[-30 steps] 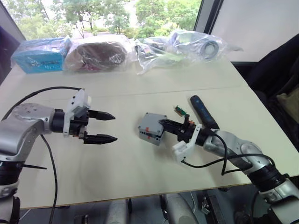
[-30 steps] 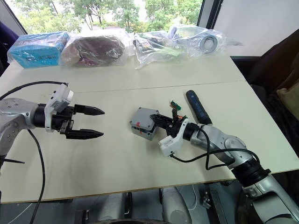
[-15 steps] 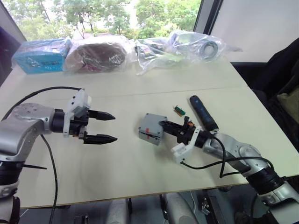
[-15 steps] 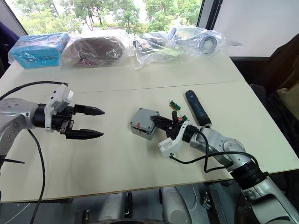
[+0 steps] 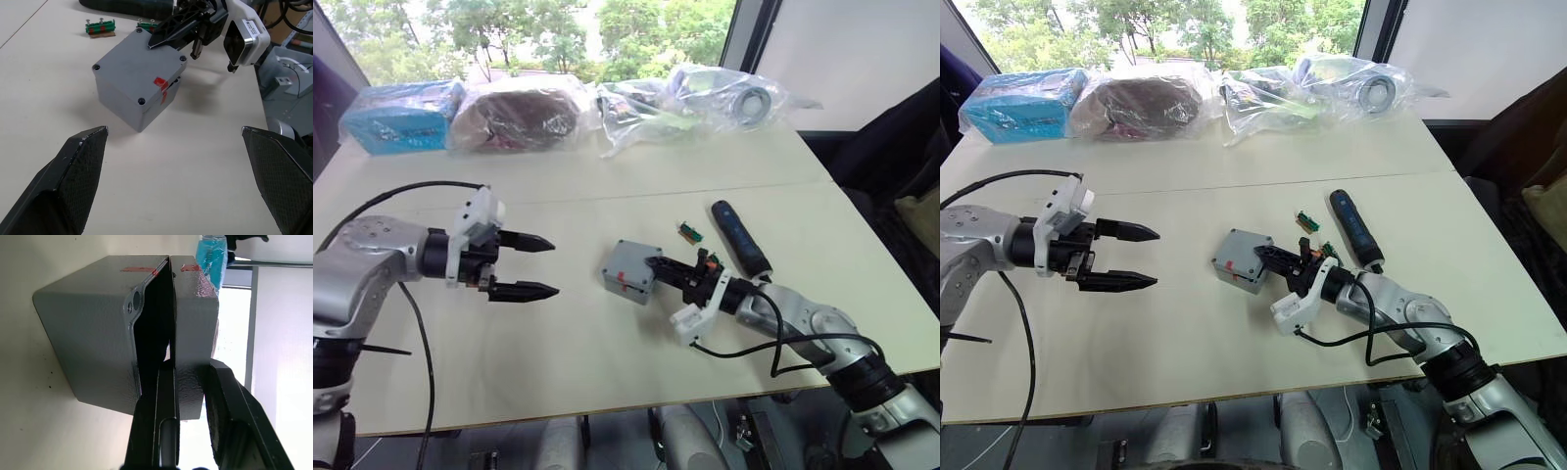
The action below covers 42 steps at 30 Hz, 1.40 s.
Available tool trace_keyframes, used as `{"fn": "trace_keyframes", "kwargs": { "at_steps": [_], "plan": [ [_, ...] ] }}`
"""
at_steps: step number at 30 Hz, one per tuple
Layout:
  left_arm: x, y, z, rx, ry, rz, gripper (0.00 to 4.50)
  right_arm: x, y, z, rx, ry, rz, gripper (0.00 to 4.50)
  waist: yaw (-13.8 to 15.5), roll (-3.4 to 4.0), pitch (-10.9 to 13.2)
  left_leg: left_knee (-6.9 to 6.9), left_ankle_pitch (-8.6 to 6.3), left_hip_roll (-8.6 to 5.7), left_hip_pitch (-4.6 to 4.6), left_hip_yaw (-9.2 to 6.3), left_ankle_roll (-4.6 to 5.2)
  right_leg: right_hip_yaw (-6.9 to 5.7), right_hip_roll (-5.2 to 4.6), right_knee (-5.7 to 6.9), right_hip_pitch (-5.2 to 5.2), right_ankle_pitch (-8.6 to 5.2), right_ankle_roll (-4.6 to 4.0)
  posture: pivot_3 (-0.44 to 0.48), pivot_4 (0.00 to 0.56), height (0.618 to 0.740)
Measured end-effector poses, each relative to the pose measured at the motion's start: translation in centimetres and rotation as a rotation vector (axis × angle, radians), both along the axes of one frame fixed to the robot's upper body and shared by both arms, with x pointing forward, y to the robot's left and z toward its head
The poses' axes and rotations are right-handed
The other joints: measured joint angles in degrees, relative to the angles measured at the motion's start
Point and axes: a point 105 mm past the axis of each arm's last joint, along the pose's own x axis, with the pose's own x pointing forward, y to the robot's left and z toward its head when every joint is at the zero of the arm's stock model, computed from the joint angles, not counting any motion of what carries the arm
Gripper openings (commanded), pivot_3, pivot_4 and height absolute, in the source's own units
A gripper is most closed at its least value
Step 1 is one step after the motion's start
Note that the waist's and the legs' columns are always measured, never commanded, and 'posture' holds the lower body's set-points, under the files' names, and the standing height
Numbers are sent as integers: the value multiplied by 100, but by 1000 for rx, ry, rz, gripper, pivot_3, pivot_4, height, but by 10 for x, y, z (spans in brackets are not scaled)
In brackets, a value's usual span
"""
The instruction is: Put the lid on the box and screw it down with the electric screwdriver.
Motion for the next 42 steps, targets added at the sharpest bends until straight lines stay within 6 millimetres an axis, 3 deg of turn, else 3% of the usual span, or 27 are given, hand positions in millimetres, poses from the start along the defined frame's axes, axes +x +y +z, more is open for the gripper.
{"fn": "trace_keyframes", "kwargs": {
  "at_steps": [7,10,15,20,26,30,32,42],
  "plan": [
    [10,-3,2,-31,-32,34,4492,0,-2,-3,4,-6,-6,234,7,-3,-2,4,0,-1,2,-1,0,0,0,0,5,0,0,0,150,740],
    [20,-10,0,-17,-83,40,3815,1,-4,-4,6,-5,-9,234,30,-2,-4,4,0,-3,15,-4,0,0,-1,0,22,0,1,0,150,740],
    [34,-37,-21,-20,-101,11,1925,2,-5,-7,6,-1,-12,234,33,-4,-5,3,0,-5,68,-2,0,3,-2,-4,73,-4,0,0,150,740],
    [42,-75,-26,-71,-140,-60,80,3,-6,-7,4,0,-13,234,46,-6,-6,3,0,-8,77,-2,0,6,-2,-3,81,-3,1,0,150,740],
    [46,-97,-43,-48,-130,-103,80,2,-5,-7,4,2,-6,234,25,-5,-7,3,0,-8,79,-3,0,8,-1,0,82,-1,6,0,150,740],
    [53,-100,-53,-20,-167,-87,80,2,-6,-8,2,6,-1,234,34,-6,-9,3,0,-8,79,-3,0,8,-1,-1,83,-2,4,0,150,740],
    [54,-100,-54,-15,-189,-87,0,1,-5,-9,2,8,1,1226,36,-5,-12,3,0,-8,84,-3,0,8,-1,-1,88,-2,4,0,150,740],
    [55,-99,-62,24,-192,-94,0,-3,-8,3,13,-9,60,4475,19,-17,-37,3,0,-8,118,-4,0,8,-2,-3,126,-6,3,0,150,740]
  ]
}}
